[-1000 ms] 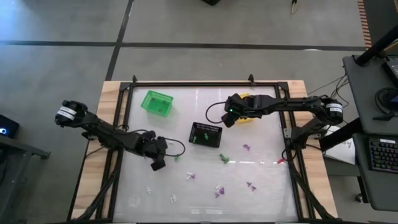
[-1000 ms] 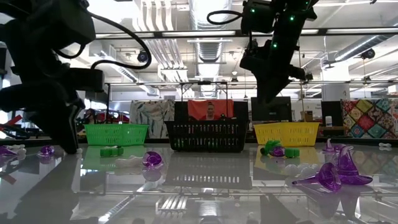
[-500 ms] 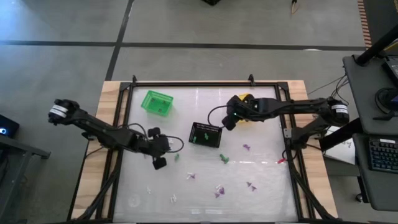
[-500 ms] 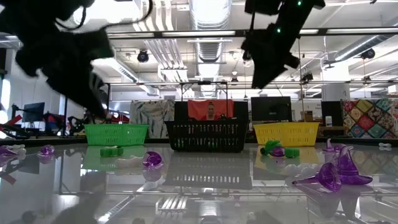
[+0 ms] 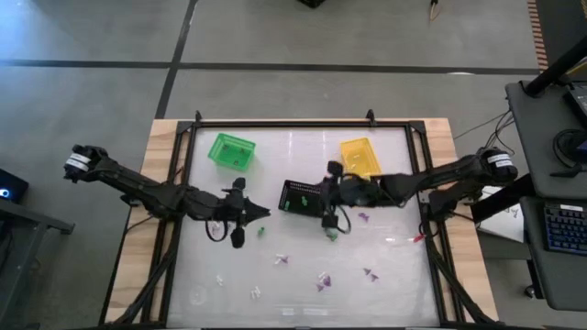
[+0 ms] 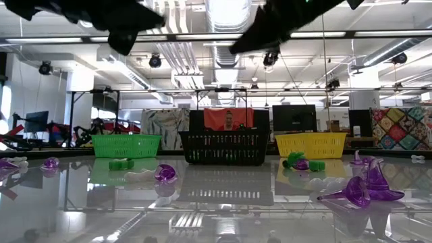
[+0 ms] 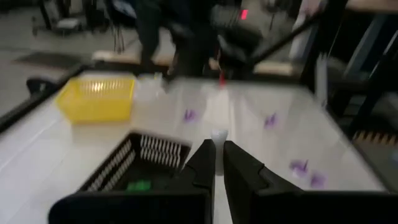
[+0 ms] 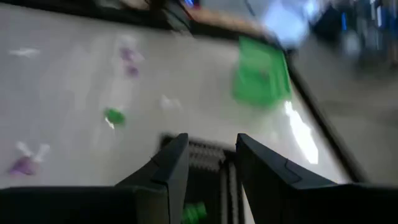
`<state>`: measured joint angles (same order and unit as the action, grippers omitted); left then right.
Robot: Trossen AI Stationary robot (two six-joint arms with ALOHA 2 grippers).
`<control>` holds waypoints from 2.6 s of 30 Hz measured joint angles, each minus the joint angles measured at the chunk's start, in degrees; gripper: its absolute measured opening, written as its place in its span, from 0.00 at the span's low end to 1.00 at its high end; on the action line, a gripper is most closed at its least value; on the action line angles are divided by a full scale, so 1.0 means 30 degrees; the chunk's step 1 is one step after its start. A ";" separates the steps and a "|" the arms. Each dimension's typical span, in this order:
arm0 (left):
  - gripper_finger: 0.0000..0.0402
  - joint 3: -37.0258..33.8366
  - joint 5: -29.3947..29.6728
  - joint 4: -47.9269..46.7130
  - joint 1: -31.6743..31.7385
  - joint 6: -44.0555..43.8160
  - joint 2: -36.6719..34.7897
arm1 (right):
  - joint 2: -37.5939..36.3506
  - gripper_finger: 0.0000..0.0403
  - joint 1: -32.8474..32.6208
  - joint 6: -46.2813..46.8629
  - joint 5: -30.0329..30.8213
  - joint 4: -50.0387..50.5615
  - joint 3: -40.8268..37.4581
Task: Sort Halloween decoration
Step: Put the white bone toy into the yellow bin
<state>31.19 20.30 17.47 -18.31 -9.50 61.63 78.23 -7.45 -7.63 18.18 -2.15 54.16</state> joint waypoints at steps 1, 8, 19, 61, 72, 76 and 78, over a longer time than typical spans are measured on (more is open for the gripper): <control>0.00 0.0005 -0.0036 0.0553 0.0010 -0.0066 0.0038 | 0.0118 0.31 -0.0353 -0.0900 -0.0042 -0.1059 -0.0165; 0.00 0.0025 -0.0080 0.3972 0.0101 -0.1602 0.0593 | 0.1547 0.30 -0.1622 -0.5589 -0.0059 -0.7089 -0.0363; 0.00 0.0027 -0.0098 0.6591 0.0044 0.0451 0.1797 | 0.4172 0.29 -0.1036 0.0291 -0.1907 -1.2733 -0.0345; 0.00 0.0027 -0.0019 1.0933 0.0284 0.0585 0.4197 | 0.4791 0.17 -0.0879 -0.0626 -0.3528 -1.3649 0.0648; 0.00 0.0063 -0.0097 0.9516 0.0291 0.0593 0.4182 | 0.4783 0.14 -0.0879 -0.0454 -0.3543 -1.2940 0.0654; 0.00 0.0063 -0.0097 0.9299 0.0291 0.0699 0.4182 | 0.4761 0.10 -0.0879 -0.0456 -0.3555 -1.2647 0.0654; 0.00 0.0063 -0.0100 0.9190 0.0291 0.0709 0.4182 | 0.4759 0.07 -0.0879 -0.0476 -0.3582 -1.2581 0.0655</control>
<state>31.38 20.00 45.04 -17.43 -7.38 74.17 92.51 -10.09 -9.06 7.43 -39.89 56.12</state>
